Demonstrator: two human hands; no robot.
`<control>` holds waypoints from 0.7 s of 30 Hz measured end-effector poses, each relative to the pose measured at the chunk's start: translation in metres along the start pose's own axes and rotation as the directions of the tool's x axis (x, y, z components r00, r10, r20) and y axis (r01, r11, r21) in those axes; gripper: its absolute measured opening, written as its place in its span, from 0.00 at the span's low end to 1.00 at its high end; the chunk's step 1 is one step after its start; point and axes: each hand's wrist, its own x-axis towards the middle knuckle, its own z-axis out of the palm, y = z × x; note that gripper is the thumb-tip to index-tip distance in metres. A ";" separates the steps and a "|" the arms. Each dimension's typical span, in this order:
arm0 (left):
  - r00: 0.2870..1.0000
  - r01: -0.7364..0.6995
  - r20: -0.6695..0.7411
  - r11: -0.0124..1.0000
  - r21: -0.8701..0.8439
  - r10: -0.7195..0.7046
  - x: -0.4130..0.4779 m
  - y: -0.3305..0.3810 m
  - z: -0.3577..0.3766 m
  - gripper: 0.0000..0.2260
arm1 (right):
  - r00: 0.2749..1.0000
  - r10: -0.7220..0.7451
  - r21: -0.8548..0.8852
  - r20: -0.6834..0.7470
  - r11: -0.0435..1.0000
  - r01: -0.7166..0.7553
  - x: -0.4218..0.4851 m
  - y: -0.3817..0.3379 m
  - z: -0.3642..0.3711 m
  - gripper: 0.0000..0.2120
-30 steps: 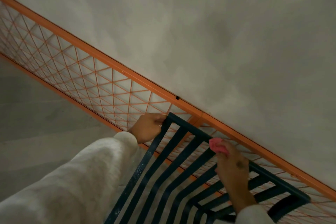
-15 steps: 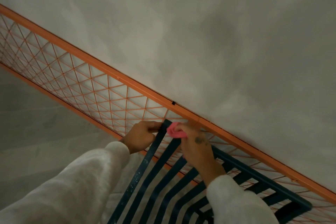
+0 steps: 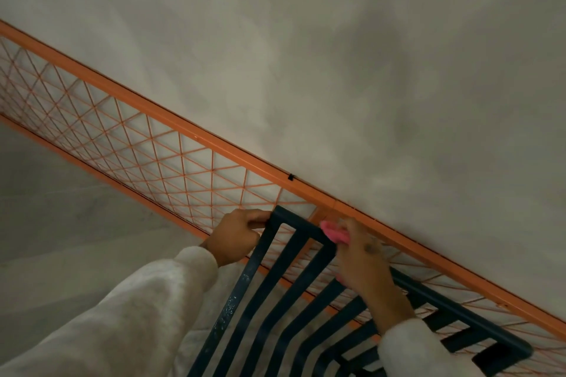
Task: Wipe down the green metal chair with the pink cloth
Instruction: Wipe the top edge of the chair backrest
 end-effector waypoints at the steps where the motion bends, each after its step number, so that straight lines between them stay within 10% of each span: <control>1: 1.000 0.011 -0.001 1.000 0.004 -0.011 0.000 0.000 0.001 0.28 | 0.999 -0.018 -0.051 0.038 0.999 0.020 0.008 -0.017 0.006 0.15; 6: 0.999 0.033 0.016 0.997 0.070 -0.034 0.003 -0.003 0.001 0.31 | 0.953 -0.214 -0.229 0.217 0.937 0.262 0.041 -0.076 0.025 0.17; 10: 0.999 0.039 0.012 0.996 0.081 -0.040 0.002 -0.005 -0.001 0.30 | 0.908 -0.310 -0.007 0.281 0.946 0.325 0.044 -0.063 0.022 0.12; 17: 0.999 0.032 0.022 0.998 0.049 -0.033 0.001 -0.005 -0.001 0.29 | 0.967 -0.016 -0.046 0.256 0.999 0.029 0.035 0.026 -0.034 0.13; 21: 1.000 0.019 0.000 0.998 0.059 -0.019 0.002 -0.008 0.003 0.28 | 0.959 -0.029 -0.287 0.282 0.951 0.113 0.037 -0.003 -0.023 0.11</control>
